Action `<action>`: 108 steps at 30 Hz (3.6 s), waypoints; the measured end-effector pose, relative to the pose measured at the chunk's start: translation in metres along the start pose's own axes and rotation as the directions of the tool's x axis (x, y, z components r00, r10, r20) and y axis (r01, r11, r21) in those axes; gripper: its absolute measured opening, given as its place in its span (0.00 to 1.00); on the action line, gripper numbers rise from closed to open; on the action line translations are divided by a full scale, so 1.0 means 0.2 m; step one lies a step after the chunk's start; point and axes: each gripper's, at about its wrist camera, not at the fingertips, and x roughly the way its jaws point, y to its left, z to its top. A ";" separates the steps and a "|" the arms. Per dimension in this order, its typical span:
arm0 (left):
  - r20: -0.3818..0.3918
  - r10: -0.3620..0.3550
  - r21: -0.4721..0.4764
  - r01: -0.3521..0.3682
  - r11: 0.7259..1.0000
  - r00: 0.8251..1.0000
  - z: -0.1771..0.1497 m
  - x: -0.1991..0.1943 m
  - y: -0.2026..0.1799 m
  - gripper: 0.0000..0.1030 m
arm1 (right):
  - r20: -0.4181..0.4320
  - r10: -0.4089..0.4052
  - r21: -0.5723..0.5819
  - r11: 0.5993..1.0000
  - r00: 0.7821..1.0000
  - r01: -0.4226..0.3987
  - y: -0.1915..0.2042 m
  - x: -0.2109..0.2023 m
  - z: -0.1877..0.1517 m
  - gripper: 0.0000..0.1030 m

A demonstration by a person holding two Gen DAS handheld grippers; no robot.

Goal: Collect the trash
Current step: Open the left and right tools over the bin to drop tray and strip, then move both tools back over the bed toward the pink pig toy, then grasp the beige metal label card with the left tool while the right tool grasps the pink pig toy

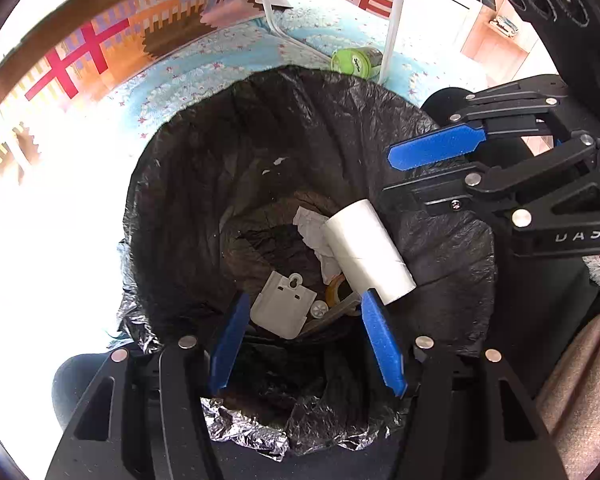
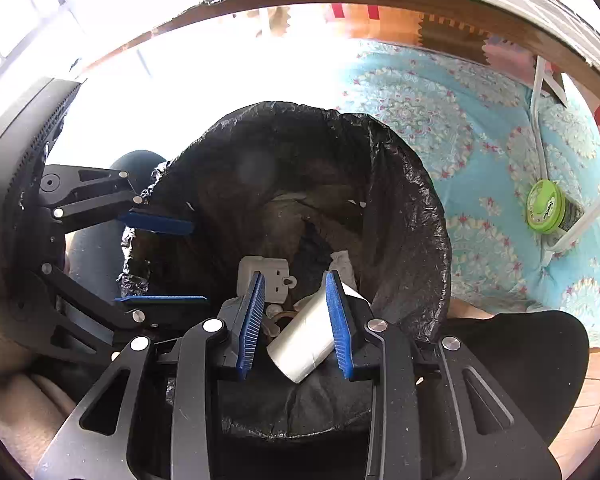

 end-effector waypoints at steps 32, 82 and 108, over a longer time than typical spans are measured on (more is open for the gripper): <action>0.412 -0.050 0.048 0.033 0.998 0.910 0.25 -0.89 0.09 0.54 | 0.299 -0.005 -0.134 0.990 0.954 0.047 0.09 -0.60 0.29 0.31; 0.308 0.211 -0.278 -0.124 0.953 0.928 1.11 -0.47 1.36 0.54 | 0.252 -0.152 0.049 0.988 0.956 0.144 -0.45 -0.14 1.55 0.38; 0.328 0.262 -0.191 -0.208 0.959 0.908 1.10 -0.46 1.29 0.22 | 0.256 -0.173 0.089 0.984 0.951 0.155 -0.51 -0.08 1.58 0.33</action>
